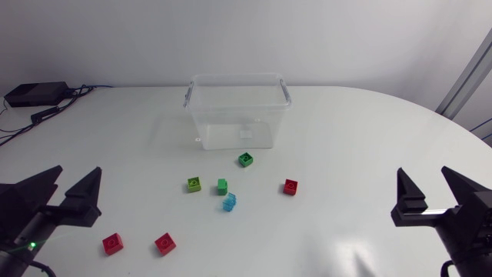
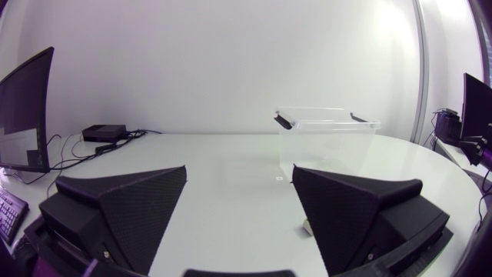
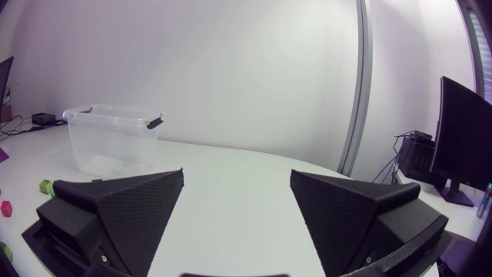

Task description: Place the duplo bricks in the container

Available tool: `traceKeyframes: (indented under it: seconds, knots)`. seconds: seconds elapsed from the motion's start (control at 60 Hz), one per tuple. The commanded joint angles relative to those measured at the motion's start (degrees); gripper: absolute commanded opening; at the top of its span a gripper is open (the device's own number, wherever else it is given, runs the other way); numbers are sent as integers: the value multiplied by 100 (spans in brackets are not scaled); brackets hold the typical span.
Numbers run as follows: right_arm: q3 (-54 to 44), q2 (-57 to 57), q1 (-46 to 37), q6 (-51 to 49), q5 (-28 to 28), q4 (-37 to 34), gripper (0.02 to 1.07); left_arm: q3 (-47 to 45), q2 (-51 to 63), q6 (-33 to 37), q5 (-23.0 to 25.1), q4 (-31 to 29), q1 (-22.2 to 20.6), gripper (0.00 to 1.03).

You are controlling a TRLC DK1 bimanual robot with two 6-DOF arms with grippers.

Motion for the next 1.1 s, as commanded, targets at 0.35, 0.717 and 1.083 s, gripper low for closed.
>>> traceKeyframes:
  seconds: [0.35, 0.717, 1.083]
  knots:
    - [1461, 2508, 289, 123, -69, -295, 102, 2051, 2437, -30, 23, -1345, -90, 94]
    - [2111, 3827, 395, 167, -157, -823, 102, 3141, 4616, 2141, 304, -3094, -46, 92]
    - [2515, 4240, 439, 158, -491, -1781, 102, 3237, 6339, 3671, 436, -3832, 138, 92]
